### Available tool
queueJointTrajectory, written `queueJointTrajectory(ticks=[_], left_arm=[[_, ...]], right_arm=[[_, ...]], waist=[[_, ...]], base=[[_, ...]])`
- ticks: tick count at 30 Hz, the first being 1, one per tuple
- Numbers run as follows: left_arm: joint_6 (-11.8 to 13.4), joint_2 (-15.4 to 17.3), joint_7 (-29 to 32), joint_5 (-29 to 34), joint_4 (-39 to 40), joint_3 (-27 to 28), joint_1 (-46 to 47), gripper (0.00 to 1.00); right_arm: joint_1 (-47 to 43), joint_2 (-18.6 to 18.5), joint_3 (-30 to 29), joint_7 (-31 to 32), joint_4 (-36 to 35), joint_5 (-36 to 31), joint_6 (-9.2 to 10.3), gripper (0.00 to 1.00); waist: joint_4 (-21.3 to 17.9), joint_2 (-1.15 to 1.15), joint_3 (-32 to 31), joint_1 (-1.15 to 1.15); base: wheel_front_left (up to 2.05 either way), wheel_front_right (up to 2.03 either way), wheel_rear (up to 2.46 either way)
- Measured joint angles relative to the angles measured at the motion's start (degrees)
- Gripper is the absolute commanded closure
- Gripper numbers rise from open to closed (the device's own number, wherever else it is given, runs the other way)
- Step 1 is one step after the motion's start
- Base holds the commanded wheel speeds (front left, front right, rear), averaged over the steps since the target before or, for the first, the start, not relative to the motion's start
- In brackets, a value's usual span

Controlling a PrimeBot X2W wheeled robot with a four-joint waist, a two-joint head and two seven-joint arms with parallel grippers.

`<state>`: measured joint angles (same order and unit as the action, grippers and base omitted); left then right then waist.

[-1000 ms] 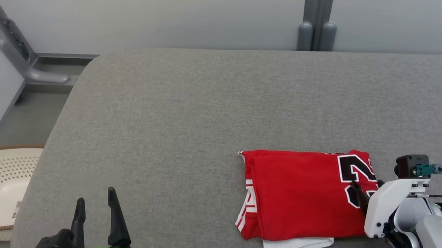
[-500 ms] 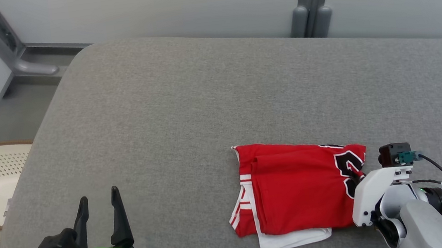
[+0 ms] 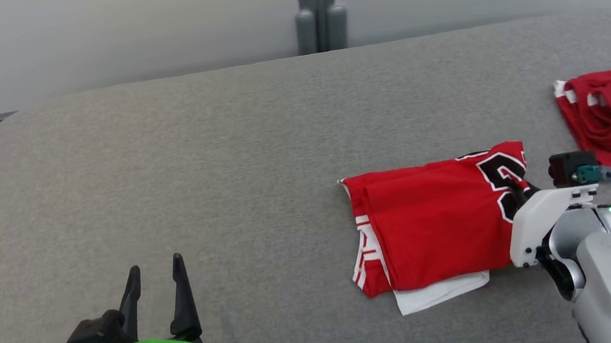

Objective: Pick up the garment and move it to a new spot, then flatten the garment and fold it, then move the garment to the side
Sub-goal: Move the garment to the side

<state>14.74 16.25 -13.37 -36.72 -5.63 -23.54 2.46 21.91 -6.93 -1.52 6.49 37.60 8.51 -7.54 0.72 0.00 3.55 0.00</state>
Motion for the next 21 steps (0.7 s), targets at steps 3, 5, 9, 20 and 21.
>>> queueJointTrajectory(ticks=[3,5,9,20,21], left_arm=[[-0.1,-0.3,0.1,0.2,0.1,-0.4,0.7,0.0],[-0.2,-0.3,0.2,0.6,0.1,-0.8,1.5,0.0],[-0.2,-0.3,0.7,1.1,0.1,-1.1,3.2,0.0],[-0.6,0.3,1.5,1.5,-1.0,-1.5,5.6,0.0],[-0.6,0.2,1.4,1.5,-1.1,-1.6,5.6,0.0]], right_arm=[[0.4,-1.5,-0.5,0.6,-1.9,-0.2,0.0,1.0],[1.0,-2.6,-0.8,1.0,-3.4,-0.7,0.0,1.0],[2.2,-3.1,-0.7,1.5,-5.0,-0.9,0.0,1.0],[9.1,-1.3,2.9,0.1,-1.4,-1.4,0.0,1.0],[10.0,-1.5,2.8,-0.1,-0.6,-1.5,0.0,1.0]], waist=[[-3.6,0.0,0.2,0.0],[-6.3,0.0,0.4,0.0],[-11.0,0.0,1.0,0.0],[-18.7,0.0,4.5,0.0],[-18.5,0.0,4.6,0.0]], base=[[0.0,0.0,0.0],[0.0,0.0,0.0],[0.0,0.0,0.0],[0.0,0.0,0.0],[0.0,0.0,0.0]])
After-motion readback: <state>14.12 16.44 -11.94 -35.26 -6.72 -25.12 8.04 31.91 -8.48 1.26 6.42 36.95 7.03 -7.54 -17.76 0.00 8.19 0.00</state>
